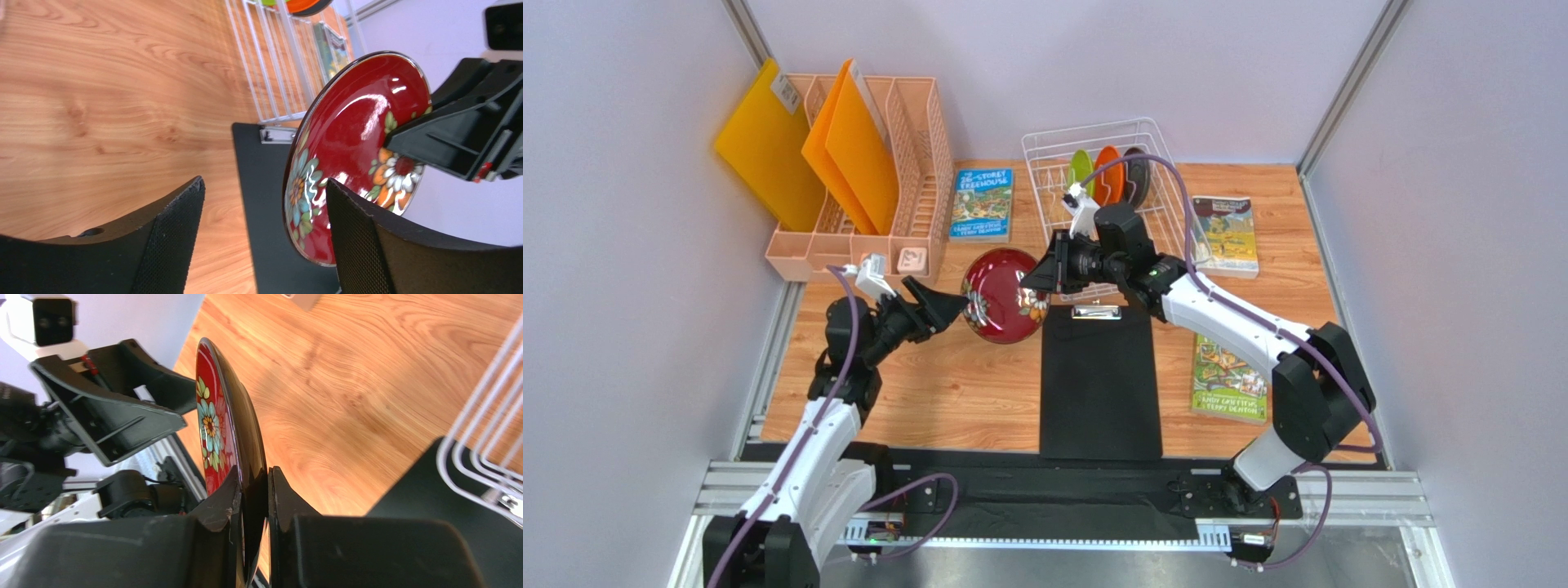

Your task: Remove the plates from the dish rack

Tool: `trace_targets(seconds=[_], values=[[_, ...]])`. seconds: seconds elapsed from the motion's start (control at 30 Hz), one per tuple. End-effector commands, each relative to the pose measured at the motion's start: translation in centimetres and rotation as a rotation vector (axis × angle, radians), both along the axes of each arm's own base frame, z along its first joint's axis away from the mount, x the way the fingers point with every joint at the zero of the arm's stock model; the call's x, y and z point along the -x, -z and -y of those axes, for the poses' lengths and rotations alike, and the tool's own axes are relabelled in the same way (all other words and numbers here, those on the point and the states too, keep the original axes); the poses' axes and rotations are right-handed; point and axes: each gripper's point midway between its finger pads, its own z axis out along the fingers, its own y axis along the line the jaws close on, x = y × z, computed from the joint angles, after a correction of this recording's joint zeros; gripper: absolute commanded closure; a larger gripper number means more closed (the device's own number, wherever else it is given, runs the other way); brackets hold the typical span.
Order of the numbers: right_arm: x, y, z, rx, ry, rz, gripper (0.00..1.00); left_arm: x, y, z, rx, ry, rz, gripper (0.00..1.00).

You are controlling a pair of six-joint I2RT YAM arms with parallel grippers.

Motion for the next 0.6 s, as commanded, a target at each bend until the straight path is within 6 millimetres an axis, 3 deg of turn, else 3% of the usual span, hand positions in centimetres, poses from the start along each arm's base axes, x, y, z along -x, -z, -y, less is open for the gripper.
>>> trace_targets(seconds=[0.0, 0.03, 0.07, 0.27, 0.33, 0.47, 0.57], values=[[-0.2, -6.3, -2.8, -0.202, -0.087, 0.082, 1.0, -0.8, -3.3, 1.0, 0.091, 0.047, 0.115, 0.34], [-0.3, -6.3, -3.1, -0.215, -0.092, 0.077, 1.0, -0.9, -3.5, 1.3, 0.1, 0.059, 0.12, 0.4], [-0.4, -6.6, -3.3, -0.226, -0.097, 0.075, 1.0, -0.9, -3.3, 1.3, 0.103, 0.06, 0.117, 0.54], [0.6, -7.6, -4.7, -0.316, -0.196, 0.033, 1.0, -0.9, -3.0, 2.0, 0.104, 0.087, 0.112, 0.9], [1.0, -7.7, -5.1, -0.328, -0.235, 0.019, 1.0, -0.9, -2.9, 2.2, 0.104, 0.099, 0.111, 0.82], [1.4, -7.8, -5.4, -0.342, -0.266, 0.006, 1.0, -0.9, -2.8, 2.4, 0.099, 0.107, 0.114, 1.0], [1.6, -7.8, -5.4, -0.345, -0.286, -0.006, 1.0, -0.9, -2.7, 2.6, 0.085, 0.124, 0.12, 1.0]])
